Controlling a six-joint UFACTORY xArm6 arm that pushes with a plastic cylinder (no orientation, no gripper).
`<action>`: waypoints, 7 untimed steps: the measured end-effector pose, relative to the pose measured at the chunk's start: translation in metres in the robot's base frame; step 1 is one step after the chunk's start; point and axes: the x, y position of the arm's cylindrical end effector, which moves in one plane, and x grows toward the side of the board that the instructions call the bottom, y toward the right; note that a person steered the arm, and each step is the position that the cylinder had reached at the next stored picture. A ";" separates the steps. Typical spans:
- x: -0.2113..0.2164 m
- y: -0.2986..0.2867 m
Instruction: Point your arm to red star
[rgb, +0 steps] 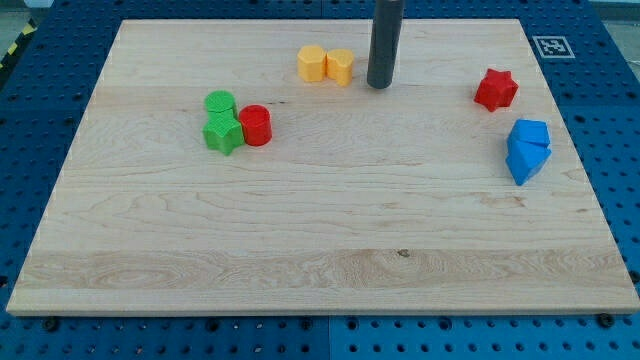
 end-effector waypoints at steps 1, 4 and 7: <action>-0.002 0.018; -0.049 0.082; -0.012 0.194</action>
